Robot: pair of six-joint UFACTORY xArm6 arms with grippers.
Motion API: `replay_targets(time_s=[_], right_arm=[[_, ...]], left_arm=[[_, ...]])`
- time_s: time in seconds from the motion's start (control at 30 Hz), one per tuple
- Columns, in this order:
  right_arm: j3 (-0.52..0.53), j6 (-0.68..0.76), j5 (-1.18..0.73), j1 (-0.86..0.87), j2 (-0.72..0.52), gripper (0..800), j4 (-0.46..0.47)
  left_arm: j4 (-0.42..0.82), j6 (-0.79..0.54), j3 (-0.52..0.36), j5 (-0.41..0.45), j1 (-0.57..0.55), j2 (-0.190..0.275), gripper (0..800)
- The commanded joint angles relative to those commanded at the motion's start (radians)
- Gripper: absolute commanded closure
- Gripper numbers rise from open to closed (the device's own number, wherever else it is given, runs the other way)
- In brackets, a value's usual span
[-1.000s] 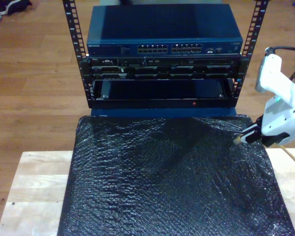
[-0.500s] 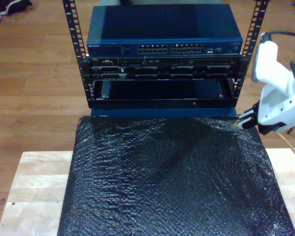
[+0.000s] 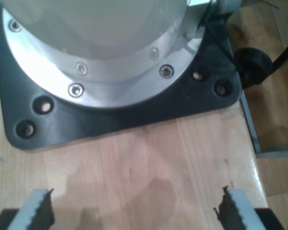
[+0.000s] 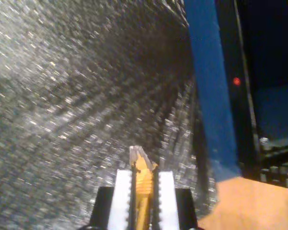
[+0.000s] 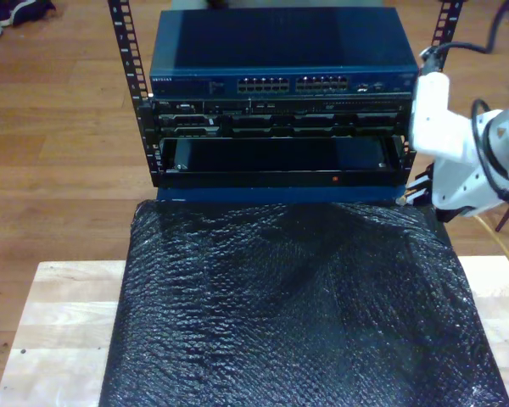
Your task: Grab the cable and plug it in
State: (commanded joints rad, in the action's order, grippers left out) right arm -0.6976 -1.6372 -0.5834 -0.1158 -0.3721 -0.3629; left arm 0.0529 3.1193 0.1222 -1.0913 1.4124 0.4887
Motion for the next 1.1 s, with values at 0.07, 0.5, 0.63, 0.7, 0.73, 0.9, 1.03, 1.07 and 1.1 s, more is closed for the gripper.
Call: replay_targets(time_s=[0.07,0.5,0.63,0.7,0.73,0.9,1.03,1.07,1.1], right_arm=[[-0.012,-0.002,0.052,-0.018,0.025,800,0.005],[-0.006,-0.002,0.328,-0.037,0.129,800,0.14],[0.0,-0.003,0.42,-0.034,0.147,800,0.196],[0.005,-0.003,0.459,-0.034,0.158,800,0.203],[0.003,-0.003,0.473,-0.034,0.161,800,0.203],[0.0,0.0,0.542,-0.04,0.172,800,0.203],[0.021,-0.002,0.626,-0.072,0.175,800,0.201],[0.029,-0.002,0.638,-0.08,0.175,800,0.201],[0.037,-0.002,0.644,-0.091,0.175,800,0.201]], left_arm=[[0.0,0.0,0.0,0.0,0.0,0.0,0],[0.0,0.0,0.0,0.0,0.0,0.0,0],[0.0,0.0,0.0,0.0,0.0,0.0,0],[0.0,0.0,0.0,0.0,0.0,0.0,0],[0.0,0.0,0.0,0.0,0.0,0.0,0],[0.0,0.0,0.0,0.0,0.0,0.0,0],[0.0,0.0,0.0,0.0,0.0,0.0,0],[0.0,0.0,0.0,0.0,0.0,0.0,0],[0.0,0.0,0.0,0.0,0.0,0.0,0]])
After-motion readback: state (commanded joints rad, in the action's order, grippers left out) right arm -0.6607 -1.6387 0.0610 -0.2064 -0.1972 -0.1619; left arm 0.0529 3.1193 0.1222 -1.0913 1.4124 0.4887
